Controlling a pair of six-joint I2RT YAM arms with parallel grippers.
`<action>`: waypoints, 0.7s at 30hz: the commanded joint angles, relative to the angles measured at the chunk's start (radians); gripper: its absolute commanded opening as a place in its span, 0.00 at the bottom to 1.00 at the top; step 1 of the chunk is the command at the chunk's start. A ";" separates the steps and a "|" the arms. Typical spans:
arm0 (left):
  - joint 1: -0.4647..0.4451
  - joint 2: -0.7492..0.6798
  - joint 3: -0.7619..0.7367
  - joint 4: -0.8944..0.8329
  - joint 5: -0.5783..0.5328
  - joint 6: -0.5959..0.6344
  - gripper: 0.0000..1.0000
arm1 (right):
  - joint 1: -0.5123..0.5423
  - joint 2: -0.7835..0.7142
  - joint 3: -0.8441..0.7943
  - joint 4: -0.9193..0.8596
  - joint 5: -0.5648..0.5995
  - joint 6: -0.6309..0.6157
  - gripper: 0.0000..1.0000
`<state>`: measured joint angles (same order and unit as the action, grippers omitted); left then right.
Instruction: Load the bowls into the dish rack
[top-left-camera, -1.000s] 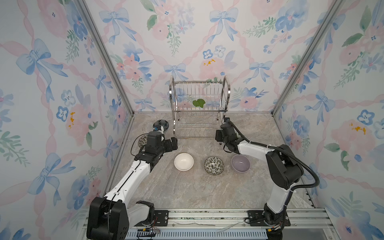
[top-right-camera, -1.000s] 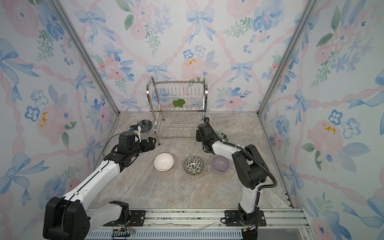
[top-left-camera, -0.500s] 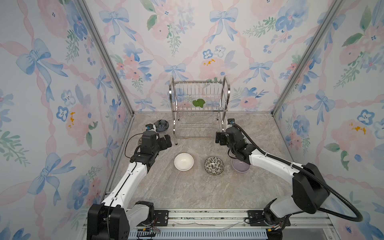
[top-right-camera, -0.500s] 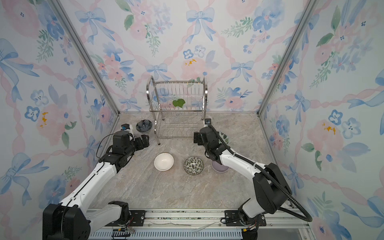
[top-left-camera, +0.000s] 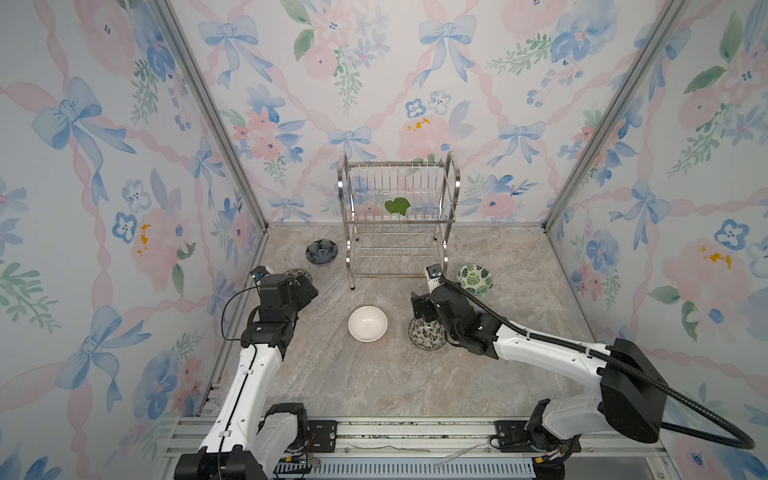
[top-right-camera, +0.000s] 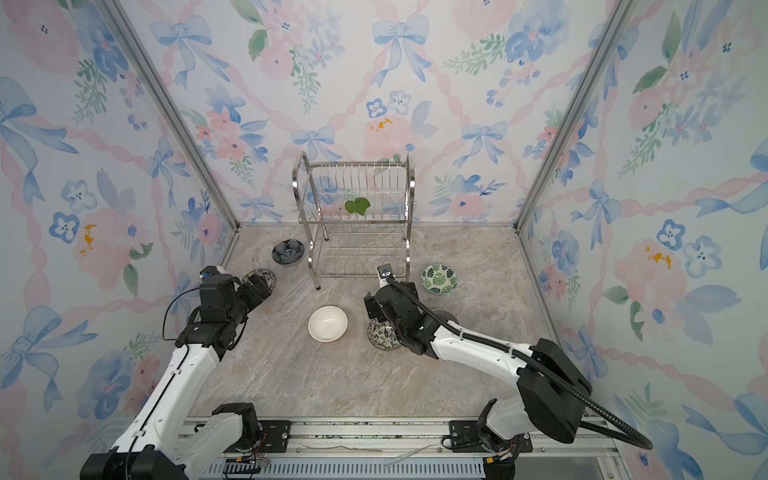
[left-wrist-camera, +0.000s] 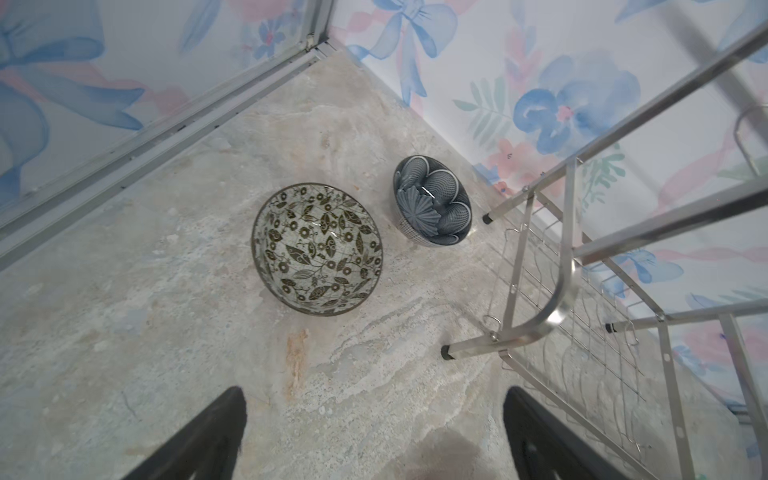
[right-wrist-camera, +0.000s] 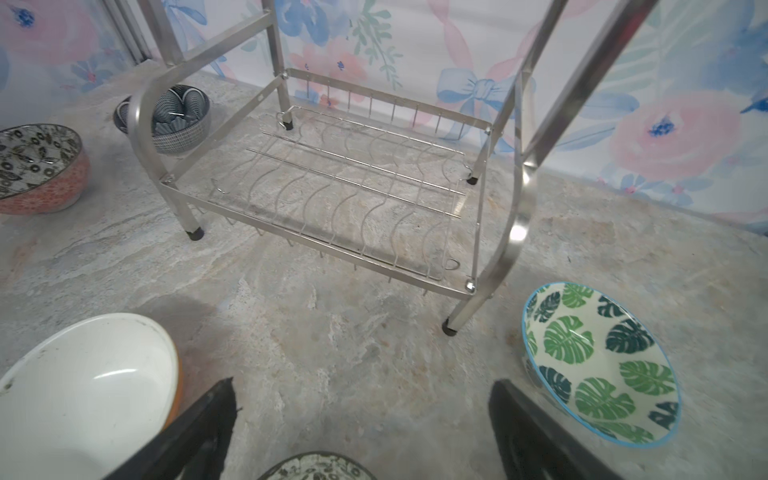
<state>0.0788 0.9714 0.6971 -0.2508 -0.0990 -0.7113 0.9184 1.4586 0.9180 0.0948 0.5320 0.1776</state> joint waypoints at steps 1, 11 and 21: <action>0.091 0.056 -0.019 -0.049 0.084 -0.078 0.98 | 0.042 0.069 0.064 0.041 0.017 -0.097 0.96; 0.165 0.210 0.030 -0.094 0.080 -0.088 0.98 | 0.083 0.112 0.030 0.100 0.014 -0.114 0.96; 0.204 0.514 0.273 -0.097 0.184 -0.100 0.65 | 0.084 0.075 0.010 0.093 -0.004 -0.088 0.97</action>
<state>0.2676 1.4055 0.9096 -0.3248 0.0402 -0.8101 0.9966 1.5822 0.9504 0.1776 0.5312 0.0856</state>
